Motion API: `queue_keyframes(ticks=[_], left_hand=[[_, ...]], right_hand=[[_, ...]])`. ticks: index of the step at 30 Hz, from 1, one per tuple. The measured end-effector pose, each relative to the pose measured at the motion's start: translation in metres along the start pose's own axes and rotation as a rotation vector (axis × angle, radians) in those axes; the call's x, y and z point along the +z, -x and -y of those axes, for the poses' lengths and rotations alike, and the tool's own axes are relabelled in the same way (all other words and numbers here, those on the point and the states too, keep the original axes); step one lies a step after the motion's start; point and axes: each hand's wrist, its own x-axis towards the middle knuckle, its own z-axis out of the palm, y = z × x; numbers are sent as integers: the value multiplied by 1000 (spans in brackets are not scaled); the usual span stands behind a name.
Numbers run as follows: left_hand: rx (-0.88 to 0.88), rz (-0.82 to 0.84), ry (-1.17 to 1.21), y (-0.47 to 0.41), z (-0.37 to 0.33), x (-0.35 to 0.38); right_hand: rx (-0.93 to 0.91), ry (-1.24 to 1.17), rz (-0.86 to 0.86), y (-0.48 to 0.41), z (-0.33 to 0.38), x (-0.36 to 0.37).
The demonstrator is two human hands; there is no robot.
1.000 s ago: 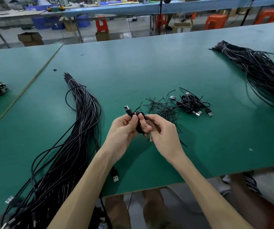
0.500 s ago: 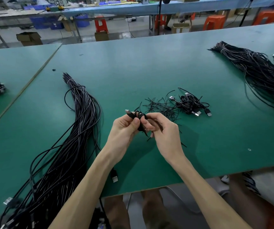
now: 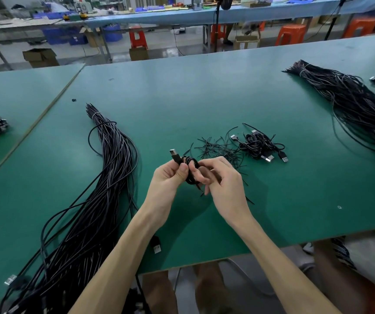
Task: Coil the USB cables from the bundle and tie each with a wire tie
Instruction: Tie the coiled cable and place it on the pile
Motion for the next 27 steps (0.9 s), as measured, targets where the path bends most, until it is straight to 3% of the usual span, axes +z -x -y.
queue_keyframes(ticks=[17,27], left_hand=[[-197,-61,115,-5,3,-11],[-114,-35,124,-3,-2,-10]], right_hand=[[66,-90,62,1,-2,0],[13,-13,39,2,-3,4]])
